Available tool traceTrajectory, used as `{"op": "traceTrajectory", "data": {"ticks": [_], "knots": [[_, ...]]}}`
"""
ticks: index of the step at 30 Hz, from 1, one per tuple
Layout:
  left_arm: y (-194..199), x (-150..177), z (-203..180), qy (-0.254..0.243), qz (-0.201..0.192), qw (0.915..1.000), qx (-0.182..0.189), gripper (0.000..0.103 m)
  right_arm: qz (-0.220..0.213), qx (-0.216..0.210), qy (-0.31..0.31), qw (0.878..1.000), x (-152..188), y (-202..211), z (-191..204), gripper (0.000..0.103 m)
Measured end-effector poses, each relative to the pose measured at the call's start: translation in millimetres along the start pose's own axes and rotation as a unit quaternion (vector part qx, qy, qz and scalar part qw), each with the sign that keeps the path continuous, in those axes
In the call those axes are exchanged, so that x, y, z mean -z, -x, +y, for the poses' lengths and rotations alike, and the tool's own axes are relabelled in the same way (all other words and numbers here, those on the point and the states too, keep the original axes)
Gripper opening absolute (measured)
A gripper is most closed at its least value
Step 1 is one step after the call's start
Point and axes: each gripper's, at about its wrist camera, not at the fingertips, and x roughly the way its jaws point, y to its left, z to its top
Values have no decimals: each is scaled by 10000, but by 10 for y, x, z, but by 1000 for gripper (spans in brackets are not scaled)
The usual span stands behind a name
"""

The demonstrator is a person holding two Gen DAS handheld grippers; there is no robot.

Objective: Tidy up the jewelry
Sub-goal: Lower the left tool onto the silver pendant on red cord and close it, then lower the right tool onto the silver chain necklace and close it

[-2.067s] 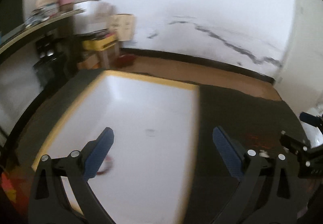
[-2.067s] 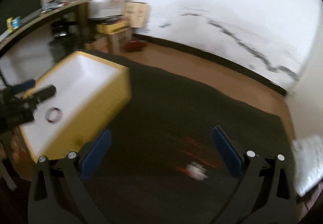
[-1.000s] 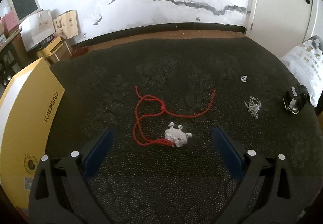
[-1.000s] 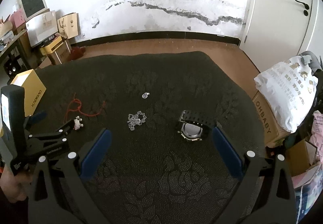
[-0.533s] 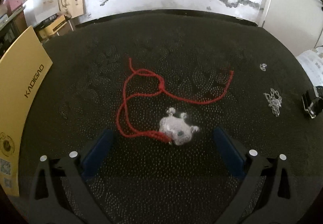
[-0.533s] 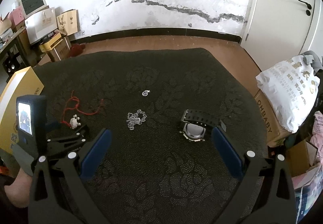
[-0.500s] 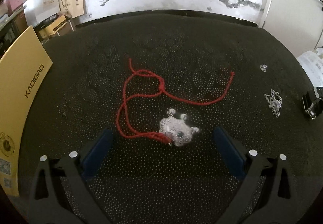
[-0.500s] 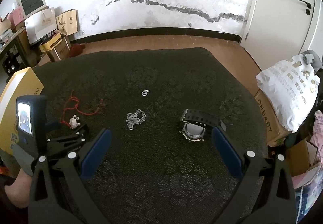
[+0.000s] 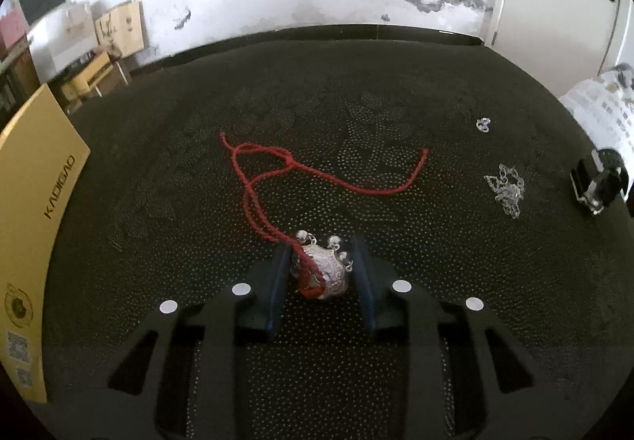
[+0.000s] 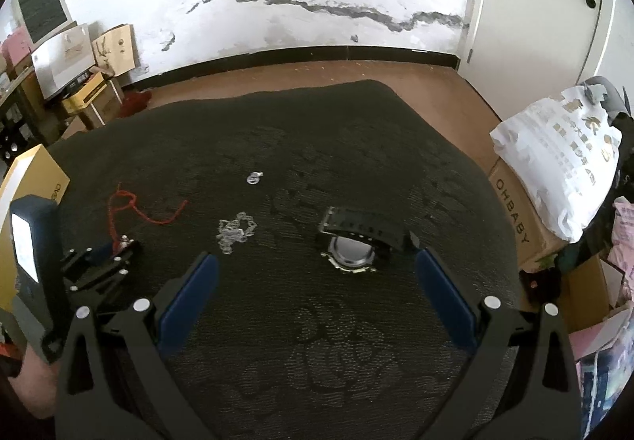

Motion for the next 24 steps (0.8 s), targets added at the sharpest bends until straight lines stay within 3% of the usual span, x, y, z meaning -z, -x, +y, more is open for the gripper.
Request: {"op": "traceTrajectory", "data": {"ticks": [5, 10, 15, 18, 20, 24], "knots": [[100, -103, 204, 180, 104, 9997, 148, 31, 51, 143, -166, 9997, -5, -63, -215, 96], [394, -247, 357, 137, -200, 9995, 216, 30, 97, 485, -571, 9971, -54, -163, -608, 97], [681, -367, 520, 159, -477, 9981, 347, 31, 174, 447, -809, 9956, -107, -311, -755, 97], [794, -421, 590, 149, -606, 9974, 369, 31, 179, 92, -725, 9972, -140, -369, -552, 97], [839, -434, 627, 196, -629, 9970, 414, 31, 92, 16, -345, 9994, -186, -386, -294, 97], [857, -445, 720, 286, -591, 9966, 488, 31, 98, -521, 628, 9966, -191, -503, 411, 96]]}}
